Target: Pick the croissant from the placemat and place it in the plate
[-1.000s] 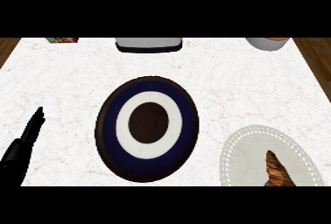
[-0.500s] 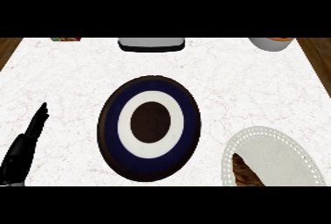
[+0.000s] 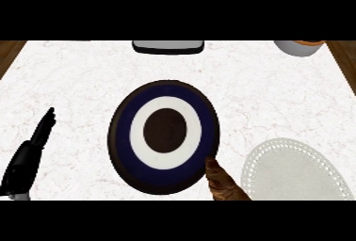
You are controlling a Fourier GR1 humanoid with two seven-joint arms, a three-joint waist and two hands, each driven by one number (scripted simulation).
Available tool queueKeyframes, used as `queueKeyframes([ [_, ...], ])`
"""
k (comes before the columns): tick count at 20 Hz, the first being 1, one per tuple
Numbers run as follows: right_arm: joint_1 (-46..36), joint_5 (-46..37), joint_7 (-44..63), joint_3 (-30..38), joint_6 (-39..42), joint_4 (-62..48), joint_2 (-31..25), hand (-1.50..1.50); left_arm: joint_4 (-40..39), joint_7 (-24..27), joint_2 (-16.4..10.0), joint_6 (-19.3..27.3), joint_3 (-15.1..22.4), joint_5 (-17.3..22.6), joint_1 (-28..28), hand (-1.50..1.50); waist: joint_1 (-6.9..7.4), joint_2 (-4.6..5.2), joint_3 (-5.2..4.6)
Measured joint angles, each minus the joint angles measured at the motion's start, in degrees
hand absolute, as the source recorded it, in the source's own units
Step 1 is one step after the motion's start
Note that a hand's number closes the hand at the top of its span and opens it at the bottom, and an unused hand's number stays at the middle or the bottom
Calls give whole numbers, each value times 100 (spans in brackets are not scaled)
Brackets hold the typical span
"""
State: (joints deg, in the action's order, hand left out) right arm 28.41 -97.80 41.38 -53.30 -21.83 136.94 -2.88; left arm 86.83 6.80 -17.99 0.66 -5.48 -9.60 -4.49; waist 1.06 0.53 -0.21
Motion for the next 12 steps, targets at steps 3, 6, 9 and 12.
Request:
queueKeyframes([
  [3,-591,185,601,-97,340,-40,-277,150,-70,-5,-17,-39,-4,-4,116,0,47,20,0],
  [6,-1075,627,1043,-41,572,-131,-448,150,-91,40,-5,-44,26,-40,144,0,125,46,0],
  [9,-1449,1097,1362,-53,793,-224,-602,150,-133,85,-7,-60,26,-46,192,0,179,59,-1],
  [12,-1730,1568,1547,8,841,-328,-718,150,-99,68,47,-18,84,-103,231,0,234,75,2],
])
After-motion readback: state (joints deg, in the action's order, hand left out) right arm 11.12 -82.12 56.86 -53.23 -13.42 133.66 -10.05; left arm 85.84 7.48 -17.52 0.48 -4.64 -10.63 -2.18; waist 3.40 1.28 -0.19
